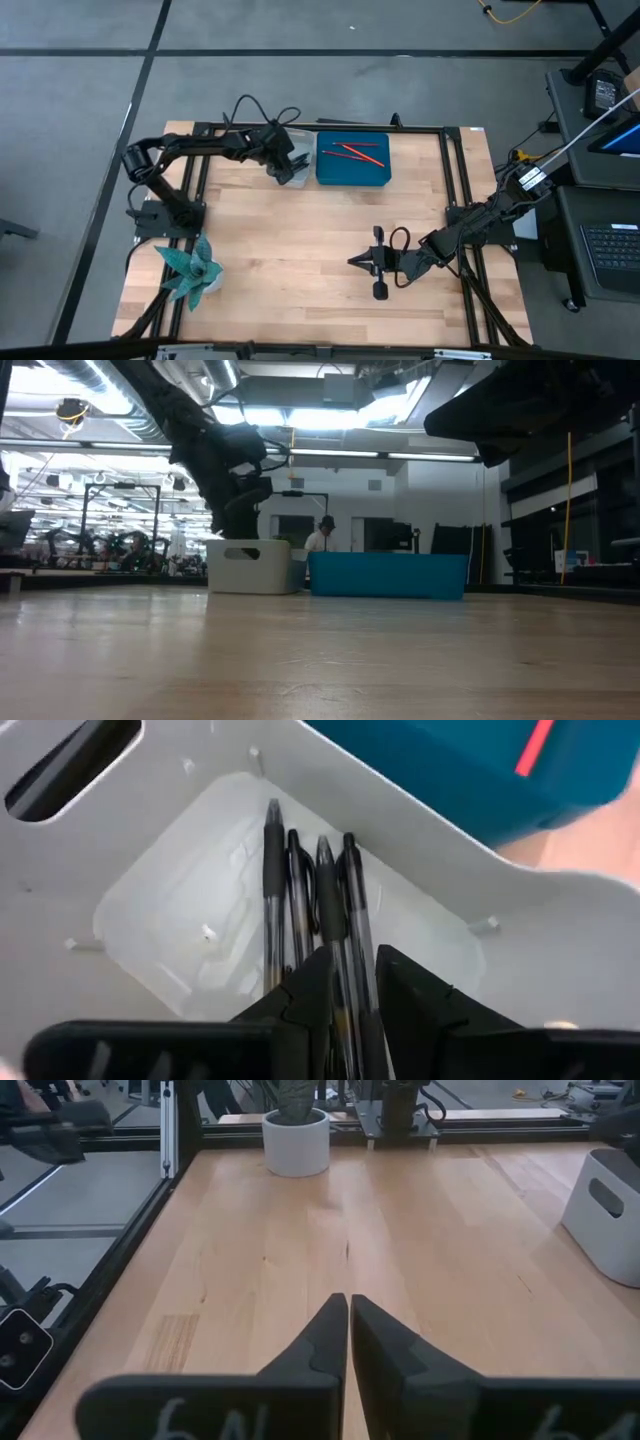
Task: Sort pens & pencils
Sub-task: Return to Home Position
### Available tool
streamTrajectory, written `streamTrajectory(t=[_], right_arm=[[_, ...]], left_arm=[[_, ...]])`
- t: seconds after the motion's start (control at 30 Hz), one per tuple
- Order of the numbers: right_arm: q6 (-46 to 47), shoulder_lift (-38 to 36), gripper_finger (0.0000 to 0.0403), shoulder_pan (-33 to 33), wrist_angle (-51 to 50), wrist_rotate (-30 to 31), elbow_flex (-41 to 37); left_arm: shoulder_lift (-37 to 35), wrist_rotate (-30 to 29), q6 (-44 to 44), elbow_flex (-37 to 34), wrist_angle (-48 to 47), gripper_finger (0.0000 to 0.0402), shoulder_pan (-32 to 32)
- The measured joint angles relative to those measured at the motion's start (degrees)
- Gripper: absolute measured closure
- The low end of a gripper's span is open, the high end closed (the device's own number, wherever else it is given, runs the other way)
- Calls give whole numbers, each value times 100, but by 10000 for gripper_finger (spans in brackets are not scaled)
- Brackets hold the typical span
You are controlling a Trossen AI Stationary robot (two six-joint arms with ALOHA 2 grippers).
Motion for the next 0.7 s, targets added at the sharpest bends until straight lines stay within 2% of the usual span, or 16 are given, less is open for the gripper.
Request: streamTrajectory(t=[0.13,0.27,0.4,0.57,0.63,0.7], right_arm=[[-73,-5,382,0,2,1,0],[-302,-181,382,-23,38,2,-2],[-328,-534,382,-71,-44,4,-2],[-732,-1203,382,-72,-354,1,-2],[-770,-1613,382,-26,-703,4,-2],[-795,-2051,382,48,-1115,51,-2]], left_arm=[[-250,-9,82,-1,-218,326,-68],[-835,-15,237,-4,-365,326,-246],[-1748,175,176,-4,-326,326,-612],[-2922,923,286,-4,-304,326,-1280],[-3429,841,287,-4,-307,326,-1597],[-3925,518,290,-4,-302,325,-1955]])
